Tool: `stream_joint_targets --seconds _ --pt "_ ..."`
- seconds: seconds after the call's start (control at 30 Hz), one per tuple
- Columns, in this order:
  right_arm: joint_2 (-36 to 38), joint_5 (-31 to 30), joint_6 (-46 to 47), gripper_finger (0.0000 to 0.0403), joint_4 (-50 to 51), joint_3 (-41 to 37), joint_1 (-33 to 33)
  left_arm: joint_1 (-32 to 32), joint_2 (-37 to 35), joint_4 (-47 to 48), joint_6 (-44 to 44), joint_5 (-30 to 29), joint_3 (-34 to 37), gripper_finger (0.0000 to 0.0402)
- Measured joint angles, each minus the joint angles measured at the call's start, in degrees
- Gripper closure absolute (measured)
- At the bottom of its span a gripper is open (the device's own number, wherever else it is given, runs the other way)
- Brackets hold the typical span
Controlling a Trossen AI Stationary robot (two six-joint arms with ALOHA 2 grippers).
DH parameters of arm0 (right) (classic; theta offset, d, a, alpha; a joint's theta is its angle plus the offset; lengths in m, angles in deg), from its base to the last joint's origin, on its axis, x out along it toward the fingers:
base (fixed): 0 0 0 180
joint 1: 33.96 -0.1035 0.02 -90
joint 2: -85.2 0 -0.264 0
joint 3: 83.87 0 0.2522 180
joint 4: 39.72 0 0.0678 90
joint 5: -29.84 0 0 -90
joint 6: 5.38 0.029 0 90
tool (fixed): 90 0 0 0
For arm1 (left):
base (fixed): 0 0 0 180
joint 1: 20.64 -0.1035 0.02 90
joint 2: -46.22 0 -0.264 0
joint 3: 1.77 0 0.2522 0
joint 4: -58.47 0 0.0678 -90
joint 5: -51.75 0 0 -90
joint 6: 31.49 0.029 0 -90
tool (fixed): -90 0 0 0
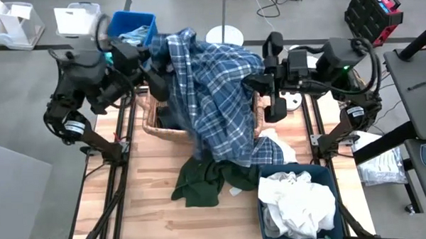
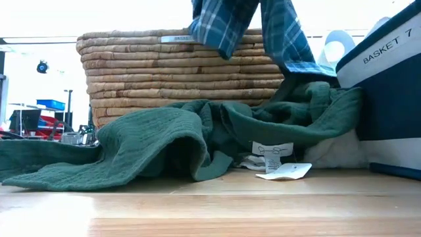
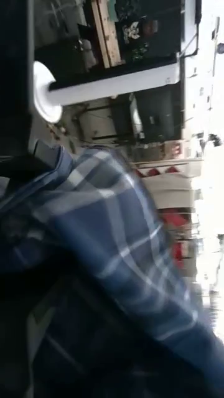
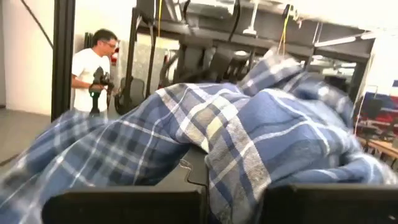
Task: Sort clothes
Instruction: Put the blue checkered polo shirt into the brown laundry basket
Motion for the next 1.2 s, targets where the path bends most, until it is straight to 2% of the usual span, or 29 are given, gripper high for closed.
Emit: stream_joint_targets --seconds 0.17,0.33,0.47,0.63,0.73,0.9,1.0,1.1,1.2 --pt "0.6 0.0 -2.1 0.0391 -3.3 0.0 0.0 0.0 -0.7 11.5 -3.0 0.2 0.1 0.0228" --pt "0.7 0.0 -4.8 0.0391 -7.9 0.0 0.0 0.0 -0.6 19.0 -3.9 0.1 0.1 0.0228" --pt "0.7 0.0 -7.2 0.0391 -14.1 0.0 0.0 0.0 0.8 21.1 -6.1 0.4 0.1 0.0226" --pt "-0.3 0.0 -12.3 0.0391 -22.5 0.0 0.0 0.0 2.6 22.3 -6.0 5.7 0.1 0.021" --pt "-1.2 -0.1 -15.2 0.0391 -27.3 0.0 0.0 0.0 3.5 24.8 -6.9 6.2 0.1 0.0194" --pt "-1.6 0.1 -18.6 0.0391 -34.8 0.2 0.0 -0.1 4.4 36.1 -10.3 0.6 0.1 0.0165" --pt "-1.5 -0.2 -19.6 0.039 -36.0 0.2 0.0 -0.1 4.9 42.5 -13.6 -2.1 0.1 0.0154" --pt "-1.7 -7.4 -20.4 0.039 -35.9 0.1 0.0 0.0 5.1 45.8 -14.1 -1.3 0.1 0.0148" --pt "-1.8 -14.6 -24.8 0.039 -34.6 0.1 0.0 0.9 4.5 44.4 -12.2 5.4 0.1 0.0146"
